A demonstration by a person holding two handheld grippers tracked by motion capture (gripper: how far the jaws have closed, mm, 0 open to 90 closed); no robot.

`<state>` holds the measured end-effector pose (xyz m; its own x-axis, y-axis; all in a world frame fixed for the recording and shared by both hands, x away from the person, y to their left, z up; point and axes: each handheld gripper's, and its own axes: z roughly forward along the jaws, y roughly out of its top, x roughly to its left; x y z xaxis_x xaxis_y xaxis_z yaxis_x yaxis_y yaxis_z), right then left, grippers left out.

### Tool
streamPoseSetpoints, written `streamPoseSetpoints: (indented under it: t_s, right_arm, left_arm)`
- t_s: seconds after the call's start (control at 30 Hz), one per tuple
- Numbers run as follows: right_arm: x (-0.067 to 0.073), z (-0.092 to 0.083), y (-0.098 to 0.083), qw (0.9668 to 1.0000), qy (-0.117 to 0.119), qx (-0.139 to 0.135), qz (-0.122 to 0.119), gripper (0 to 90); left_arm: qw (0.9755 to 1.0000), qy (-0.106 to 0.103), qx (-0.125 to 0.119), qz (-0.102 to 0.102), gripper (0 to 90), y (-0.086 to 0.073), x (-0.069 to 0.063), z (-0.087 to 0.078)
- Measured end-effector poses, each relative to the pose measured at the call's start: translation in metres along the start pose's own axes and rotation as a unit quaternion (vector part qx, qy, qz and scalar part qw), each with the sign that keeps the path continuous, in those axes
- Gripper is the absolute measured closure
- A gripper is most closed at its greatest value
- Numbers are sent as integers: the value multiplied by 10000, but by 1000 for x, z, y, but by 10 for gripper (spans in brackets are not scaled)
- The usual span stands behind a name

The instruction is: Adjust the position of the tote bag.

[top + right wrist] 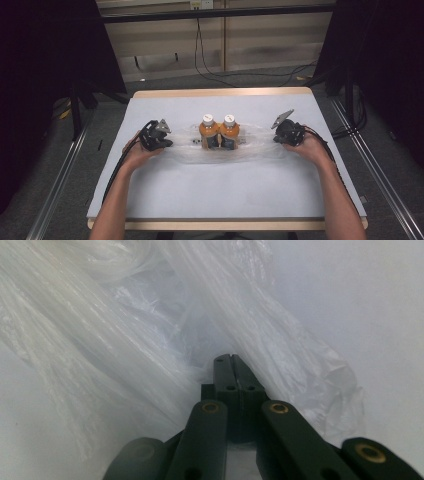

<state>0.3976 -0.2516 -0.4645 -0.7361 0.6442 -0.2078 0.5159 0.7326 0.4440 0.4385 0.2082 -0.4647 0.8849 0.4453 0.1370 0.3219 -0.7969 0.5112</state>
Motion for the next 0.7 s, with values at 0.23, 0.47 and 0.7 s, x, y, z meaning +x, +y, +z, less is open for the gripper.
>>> streamPoseSetpoints:
  t_s: [0.23,0.47,0.7]
  right_arm:
    - [-3,0,-4,9999,54,-108,118,900]
    - [-4,-1,-7,9991,175,-238,315,900]
    - [-8,-4,-10,9956,502,-547,578,900]
  left_arm:
    - [9998,-84,-98,-167,900,-4,3,-1]
    - [9983,-218,-340,-430,900,-6,4,-2]
    - [9939,-480,-670,-733,900,-6,2,-4]
